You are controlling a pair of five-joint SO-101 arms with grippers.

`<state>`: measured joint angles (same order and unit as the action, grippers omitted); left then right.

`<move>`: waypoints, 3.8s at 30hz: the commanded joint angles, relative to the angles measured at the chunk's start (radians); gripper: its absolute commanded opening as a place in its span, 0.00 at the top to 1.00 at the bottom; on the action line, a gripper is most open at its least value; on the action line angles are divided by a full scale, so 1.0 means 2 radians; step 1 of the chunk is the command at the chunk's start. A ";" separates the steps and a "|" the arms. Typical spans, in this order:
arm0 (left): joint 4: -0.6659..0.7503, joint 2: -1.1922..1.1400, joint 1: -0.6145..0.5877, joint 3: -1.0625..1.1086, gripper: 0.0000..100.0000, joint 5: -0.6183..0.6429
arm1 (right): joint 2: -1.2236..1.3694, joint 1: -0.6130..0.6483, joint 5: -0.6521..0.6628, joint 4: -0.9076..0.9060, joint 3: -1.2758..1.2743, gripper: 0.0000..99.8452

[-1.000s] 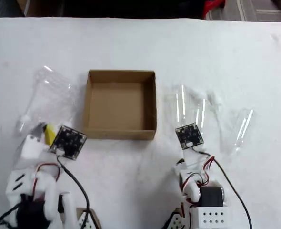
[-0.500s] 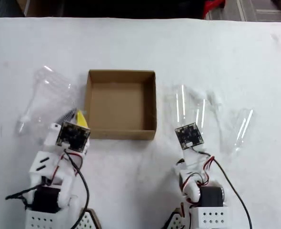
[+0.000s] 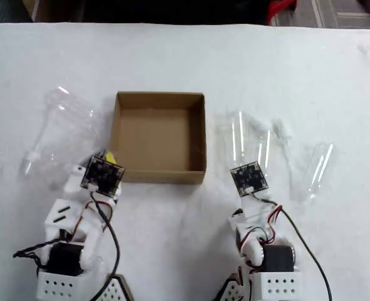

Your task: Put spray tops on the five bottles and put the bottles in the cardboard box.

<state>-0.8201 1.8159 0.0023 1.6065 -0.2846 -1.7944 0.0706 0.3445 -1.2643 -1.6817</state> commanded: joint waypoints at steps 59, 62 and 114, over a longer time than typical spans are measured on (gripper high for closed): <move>0.049 0.004 0.004 0.025 0.98 0.003 | 0.804 -0.290 0.120 -0.065 0.911 0.98; 0.049 0.004 0.004 0.025 0.98 0.003 | 0.894 -0.291 0.094 -0.119 1.005 0.98; 0.060 0.004 0.007 0.035 0.98 0.002 | 1.055 -0.226 0.283 0.078 0.946 0.97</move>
<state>-0.7173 1.8144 0.0115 1.6817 -0.2831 0.3721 -0.3560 0.8999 -1.2981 0.2746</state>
